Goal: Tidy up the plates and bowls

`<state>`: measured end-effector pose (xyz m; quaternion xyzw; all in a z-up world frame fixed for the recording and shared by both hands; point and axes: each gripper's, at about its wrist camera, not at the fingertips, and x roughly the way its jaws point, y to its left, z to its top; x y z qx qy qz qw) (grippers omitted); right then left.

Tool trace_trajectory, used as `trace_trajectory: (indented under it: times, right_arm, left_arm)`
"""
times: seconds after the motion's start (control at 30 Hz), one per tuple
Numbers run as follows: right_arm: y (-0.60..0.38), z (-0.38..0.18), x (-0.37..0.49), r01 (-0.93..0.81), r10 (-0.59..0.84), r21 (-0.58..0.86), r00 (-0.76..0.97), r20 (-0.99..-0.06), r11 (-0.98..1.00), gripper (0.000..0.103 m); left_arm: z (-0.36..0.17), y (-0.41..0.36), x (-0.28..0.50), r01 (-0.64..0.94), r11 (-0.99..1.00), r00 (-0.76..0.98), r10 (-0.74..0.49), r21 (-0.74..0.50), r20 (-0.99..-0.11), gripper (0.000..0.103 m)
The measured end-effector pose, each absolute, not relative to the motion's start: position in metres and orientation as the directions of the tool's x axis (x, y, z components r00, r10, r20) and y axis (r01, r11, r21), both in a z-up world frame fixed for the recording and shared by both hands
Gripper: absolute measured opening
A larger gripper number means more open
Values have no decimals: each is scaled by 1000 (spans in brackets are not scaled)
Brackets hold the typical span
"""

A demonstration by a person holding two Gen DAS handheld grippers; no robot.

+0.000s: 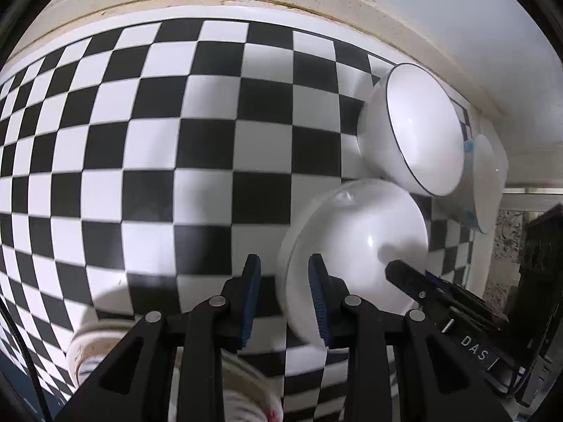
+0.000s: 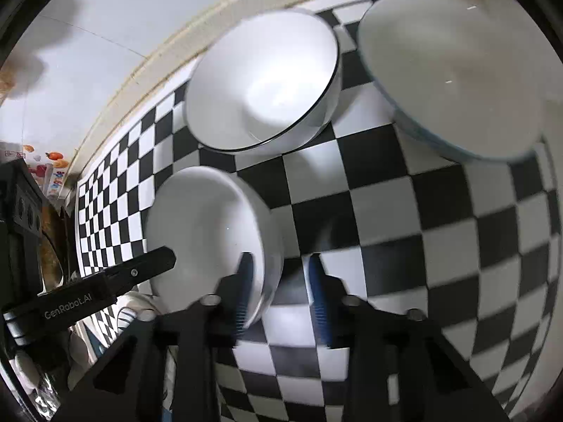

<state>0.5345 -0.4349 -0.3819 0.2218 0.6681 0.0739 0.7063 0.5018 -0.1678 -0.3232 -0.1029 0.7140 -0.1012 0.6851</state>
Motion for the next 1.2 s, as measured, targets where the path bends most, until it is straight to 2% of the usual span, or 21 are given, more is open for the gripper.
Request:
trace_trajectory:
  times: [0.07,0.17,0.57,0.87,1.2]
  right_arm:
    - [-434,-389,540,178,436,444,85,-896,878,14]
    - [-428,-385,543,125,390,398,84,-917,909,12]
    - [-456,-347,477,58,405,408,47,-913,911,13]
    - [-484,-344,424,71,387,388,28,-922,919,13]
    - [-490,-362,403,87,374,371,-9,-928,924,12]
  left_arm:
    - [-323,-173,501,-2,962,-31,-274,-274,-961,19]
    - [-316,-184,495,30,970,-19,-243,-243,-970,19]
    - [-278,-212,430,106,954,-32,-279,-281,-960,19]
    - [-294,-236,387,166,950,-86,-254,-265,-963,19]
    - [-324,-243,362,179,953,-162,-216,-244,-963,19]
